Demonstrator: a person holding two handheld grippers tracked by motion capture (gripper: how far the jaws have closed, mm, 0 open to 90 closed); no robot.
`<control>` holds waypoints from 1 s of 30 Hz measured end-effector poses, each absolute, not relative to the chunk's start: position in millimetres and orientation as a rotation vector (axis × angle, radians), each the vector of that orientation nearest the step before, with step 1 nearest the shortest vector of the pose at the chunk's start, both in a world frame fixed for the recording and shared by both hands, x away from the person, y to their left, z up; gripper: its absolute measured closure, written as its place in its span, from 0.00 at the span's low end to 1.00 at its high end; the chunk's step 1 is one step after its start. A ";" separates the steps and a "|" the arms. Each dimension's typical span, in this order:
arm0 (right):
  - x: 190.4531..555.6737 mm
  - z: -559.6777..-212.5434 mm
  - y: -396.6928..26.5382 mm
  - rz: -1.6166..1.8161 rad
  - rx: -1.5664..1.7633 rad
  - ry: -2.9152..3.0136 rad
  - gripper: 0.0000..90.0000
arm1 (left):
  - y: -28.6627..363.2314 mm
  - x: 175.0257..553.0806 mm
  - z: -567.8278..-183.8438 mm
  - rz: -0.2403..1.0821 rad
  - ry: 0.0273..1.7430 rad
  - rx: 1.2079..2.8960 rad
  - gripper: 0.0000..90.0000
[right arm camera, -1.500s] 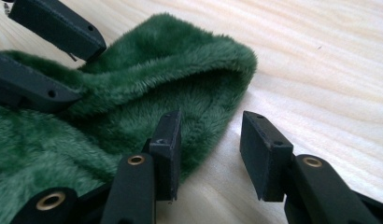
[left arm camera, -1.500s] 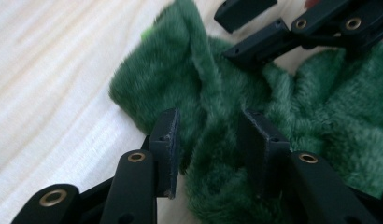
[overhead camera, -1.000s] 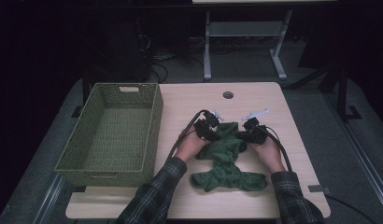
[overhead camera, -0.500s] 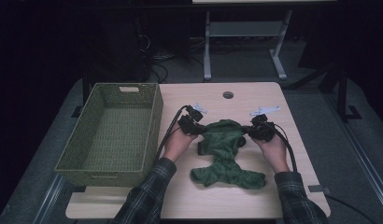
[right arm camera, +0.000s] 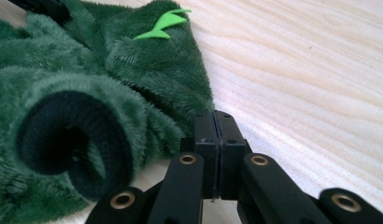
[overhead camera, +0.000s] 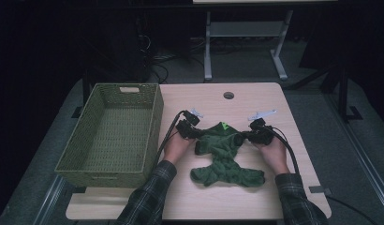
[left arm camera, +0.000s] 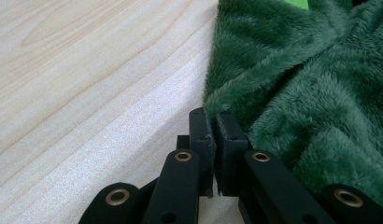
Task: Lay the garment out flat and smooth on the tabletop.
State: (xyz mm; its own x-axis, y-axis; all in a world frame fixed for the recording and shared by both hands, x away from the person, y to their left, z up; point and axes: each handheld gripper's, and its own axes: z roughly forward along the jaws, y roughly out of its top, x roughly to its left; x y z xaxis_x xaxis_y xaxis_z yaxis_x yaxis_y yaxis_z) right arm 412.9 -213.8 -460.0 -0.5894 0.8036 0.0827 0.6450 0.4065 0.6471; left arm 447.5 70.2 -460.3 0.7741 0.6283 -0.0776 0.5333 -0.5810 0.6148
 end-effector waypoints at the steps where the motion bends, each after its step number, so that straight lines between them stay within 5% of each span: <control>1: 413.3 -461.1 -213.7 0.945 1.272 2.426 0.99 | 69.7 447.4 -460.1 0.202 0.855 2.335 0.96; 6: 414.2 -464.3 -211.1 0.929 1.275 2.431 0.98 | 68.2 446.8 -459.3 0.214 0.853 2.339 0.83; 21: 405.8 -431.1 -225.5 1.054 1.301 2.350 0.62 | 66.8 434.4 -415.0 0.242 0.754 2.286 0.46; 30: 395.3 -420.4 -233.5 1.054 1.308 2.347 0.52 | 71.9 414.6 -400.9 0.194 0.699 2.318 0.24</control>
State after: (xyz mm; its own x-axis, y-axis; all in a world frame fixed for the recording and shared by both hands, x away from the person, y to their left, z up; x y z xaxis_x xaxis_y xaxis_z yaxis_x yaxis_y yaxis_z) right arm 395.3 -233.5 -420.4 -0.5633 0.8174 0.1204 0.6332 0.3334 0.6985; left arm 414.6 71.9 -400.9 0.8433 0.5347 -0.0545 0.4302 -0.6108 0.6647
